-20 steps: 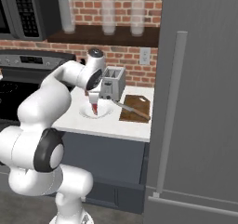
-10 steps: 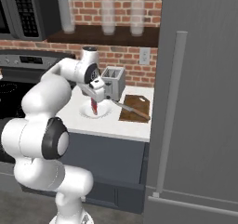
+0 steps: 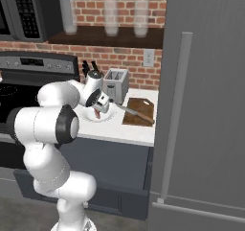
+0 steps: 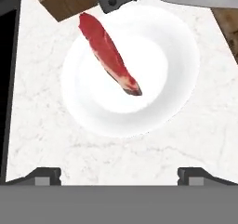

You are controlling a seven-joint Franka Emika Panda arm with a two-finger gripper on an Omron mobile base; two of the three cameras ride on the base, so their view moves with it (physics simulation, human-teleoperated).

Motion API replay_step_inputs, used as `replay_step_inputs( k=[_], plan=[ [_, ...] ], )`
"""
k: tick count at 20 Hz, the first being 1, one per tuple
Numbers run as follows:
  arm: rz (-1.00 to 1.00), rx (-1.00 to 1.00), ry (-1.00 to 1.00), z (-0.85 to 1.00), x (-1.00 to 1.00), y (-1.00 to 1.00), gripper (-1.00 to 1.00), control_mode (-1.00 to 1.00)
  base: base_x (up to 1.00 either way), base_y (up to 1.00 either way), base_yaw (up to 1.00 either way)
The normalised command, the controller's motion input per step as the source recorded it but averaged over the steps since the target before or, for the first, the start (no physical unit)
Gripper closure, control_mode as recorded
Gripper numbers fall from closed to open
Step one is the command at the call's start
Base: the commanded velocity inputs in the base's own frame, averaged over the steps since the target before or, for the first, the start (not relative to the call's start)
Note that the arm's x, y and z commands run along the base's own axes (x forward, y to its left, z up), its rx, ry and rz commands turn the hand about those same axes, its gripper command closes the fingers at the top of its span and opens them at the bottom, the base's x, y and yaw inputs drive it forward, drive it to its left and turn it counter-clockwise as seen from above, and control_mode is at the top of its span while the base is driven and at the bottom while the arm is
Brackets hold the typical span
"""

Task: Pick up the knife from the drawer and place it on the cutting board. Then place the meat from the plate to the cutting board.

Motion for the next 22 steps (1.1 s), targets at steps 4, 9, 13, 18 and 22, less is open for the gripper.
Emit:
replay_step_inputs(
  k=[4,9,13,18,22],
  plan=[
    [0.26,-0.02,0.16,-0.38,1.00,0.79,-1.00,-1.00,0.00,0.00,0.00],
    [0.06,-0.15,0.19,-0.05,0.32,0.27,-1.00,-1.00,0.00,0.00,0.00],
    [0.00,-0.03,0.25,0.00,0.51,-0.02,-1.00,-1.00,0.00,0.00,0.00],
    [0.03,-0.06,0.19,-0.07,0.27,-0.23,-1.00,-1.00,0.00,0.00,0.00],
    [0.00,-0.10,0.12,-0.16,0.16,0.08,-1.00,-1.00,0.00,0.00,0.00]
  ],
)
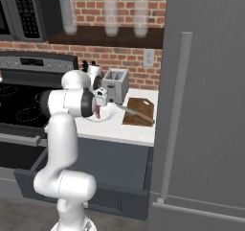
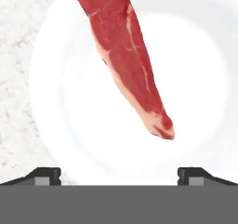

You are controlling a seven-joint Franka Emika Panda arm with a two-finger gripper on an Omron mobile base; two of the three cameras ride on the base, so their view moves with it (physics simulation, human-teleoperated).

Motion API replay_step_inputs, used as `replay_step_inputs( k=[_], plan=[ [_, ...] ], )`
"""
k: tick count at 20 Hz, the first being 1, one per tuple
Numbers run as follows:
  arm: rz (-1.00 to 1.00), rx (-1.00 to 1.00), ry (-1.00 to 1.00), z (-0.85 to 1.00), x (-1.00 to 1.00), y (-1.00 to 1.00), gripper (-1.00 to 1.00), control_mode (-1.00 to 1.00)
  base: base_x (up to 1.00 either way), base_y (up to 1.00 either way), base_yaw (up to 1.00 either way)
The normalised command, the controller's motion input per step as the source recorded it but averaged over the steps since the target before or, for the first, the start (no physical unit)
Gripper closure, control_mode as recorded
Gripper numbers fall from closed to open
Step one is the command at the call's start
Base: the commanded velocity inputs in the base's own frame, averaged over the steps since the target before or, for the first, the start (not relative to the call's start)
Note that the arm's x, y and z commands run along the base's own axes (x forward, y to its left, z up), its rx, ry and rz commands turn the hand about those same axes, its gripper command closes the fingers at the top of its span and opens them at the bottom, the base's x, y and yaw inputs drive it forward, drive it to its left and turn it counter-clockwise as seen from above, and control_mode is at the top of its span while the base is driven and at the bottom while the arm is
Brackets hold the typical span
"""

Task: Pick up the knife from the drawer and place it on the cutting board. Then place the meat from the plate to the cutting board.

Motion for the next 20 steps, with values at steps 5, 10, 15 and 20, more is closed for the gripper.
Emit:
replay_step_inputs(
  k=[5,10,15,20],
  plan=[
    [0.00,-0.17,0.11,-0.42,0.25,0.06,-1.00,-1.00,0.00,0.00,0.00],
    [0.06,-0.17,0.08,-0.53,0.14,0.00,-1.00,-1.00,0.00,0.00,0.00],
    [0.02,-0.05,0.06,-0.08,0.06,0.00,-1.00,-1.00,0.00,0.00,0.00],
    [0.00,0.04,0.00,-0.04,0.00,-0.26,-1.00,-1.00,0.00,0.00,0.00]
  ],
)
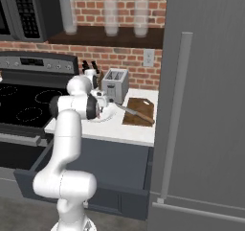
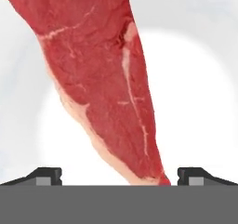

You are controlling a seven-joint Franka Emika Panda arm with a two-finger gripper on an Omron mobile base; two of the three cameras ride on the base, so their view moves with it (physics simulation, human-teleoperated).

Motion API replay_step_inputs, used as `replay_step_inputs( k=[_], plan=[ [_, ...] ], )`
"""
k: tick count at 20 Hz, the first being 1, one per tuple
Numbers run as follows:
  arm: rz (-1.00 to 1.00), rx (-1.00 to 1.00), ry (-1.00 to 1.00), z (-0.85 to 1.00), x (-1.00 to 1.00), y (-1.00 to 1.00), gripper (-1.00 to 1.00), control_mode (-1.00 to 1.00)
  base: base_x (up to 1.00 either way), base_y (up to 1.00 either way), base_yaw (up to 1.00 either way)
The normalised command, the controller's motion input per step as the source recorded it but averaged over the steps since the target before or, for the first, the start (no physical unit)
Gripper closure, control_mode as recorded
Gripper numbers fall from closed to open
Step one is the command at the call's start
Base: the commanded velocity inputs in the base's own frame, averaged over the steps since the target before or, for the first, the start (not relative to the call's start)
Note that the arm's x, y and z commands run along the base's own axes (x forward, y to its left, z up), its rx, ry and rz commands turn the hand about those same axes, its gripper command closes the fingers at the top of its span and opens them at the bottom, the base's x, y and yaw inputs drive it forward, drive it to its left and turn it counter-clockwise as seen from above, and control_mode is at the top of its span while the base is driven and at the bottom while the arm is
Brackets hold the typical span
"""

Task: Pick up the knife from the drawer and place it on the cutting board. Then place the meat from the plate to the cutting board.

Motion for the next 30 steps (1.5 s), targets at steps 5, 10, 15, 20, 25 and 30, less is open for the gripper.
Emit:
replay_step_inputs(
  k=[5,10,15,20,25,30],
  plan=[
    [0.00,0.03,0.00,0.00,0.00,-0.14,-1.00,-1.00,0.00,0.00,0.00],
    [0.00,0.00,0.00,-0.43,0.00,0.00,-1.00,-1.00,0.00,0.00,0.00],
    [0.00,0.00,0.00,-0.50,0.00,0.05,1.00,-1.00,0.00,0.00,0.00],
    [0.00,0.00,0.00,-0.40,0.00,0.01,1.00,-1.00,0.00,0.00,0.00],
    [0.00,0.00,0.00,-0.09,0.00,0.00,1.00,-1.00,0.00,0.00,0.00],
    [0.00,0.00,0.00,-0.12,-0.06,0.00,1.00,-1.00,0.00,0.00,0.00]
  ],
)
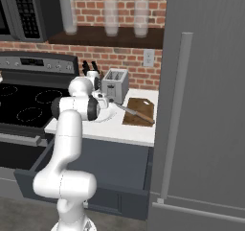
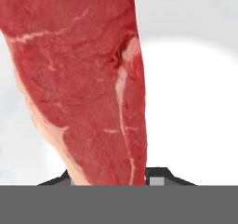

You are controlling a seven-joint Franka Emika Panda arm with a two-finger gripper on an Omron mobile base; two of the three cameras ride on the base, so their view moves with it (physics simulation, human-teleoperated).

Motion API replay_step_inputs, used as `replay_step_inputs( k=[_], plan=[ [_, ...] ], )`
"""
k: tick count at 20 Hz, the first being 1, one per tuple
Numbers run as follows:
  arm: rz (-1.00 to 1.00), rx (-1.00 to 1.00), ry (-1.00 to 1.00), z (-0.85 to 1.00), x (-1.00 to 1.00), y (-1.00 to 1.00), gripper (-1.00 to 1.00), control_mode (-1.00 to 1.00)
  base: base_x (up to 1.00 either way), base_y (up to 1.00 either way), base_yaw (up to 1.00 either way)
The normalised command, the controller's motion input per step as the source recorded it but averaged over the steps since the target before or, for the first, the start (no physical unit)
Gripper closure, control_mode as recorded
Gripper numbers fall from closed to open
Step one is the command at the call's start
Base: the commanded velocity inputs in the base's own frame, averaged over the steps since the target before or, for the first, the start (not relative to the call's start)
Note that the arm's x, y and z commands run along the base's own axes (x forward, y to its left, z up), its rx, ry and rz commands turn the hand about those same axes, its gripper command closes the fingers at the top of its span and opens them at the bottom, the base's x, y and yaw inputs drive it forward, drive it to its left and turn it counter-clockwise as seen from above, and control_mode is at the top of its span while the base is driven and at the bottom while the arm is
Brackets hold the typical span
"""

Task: Pick up the knife from the drawer and place it on the cutting board. Then place the meat from the plate to the cutting board.

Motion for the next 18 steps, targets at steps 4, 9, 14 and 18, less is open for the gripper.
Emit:
replay_step_inputs(
  k=[4,9,14,18],
  plan=[
    [0.00,0.00,-0.06,-0.03,-0.28,0.00,1.00,-1.00,0.00,0.00,0.00],
    [0.00,0.00,-0.26,0.33,-0.77,-0.15,1.00,-1.00,0.00,0.00,0.00],
    [0.00,0.00,-0.22,0.62,-0.94,-0.39,1.00,-1.00,0.00,0.00,0.00],
    [-0.05,0.00,-0.14,0.51,-0.74,-0.82,1.00,-1.00,0.00,0.00,0.00]
  ],
)
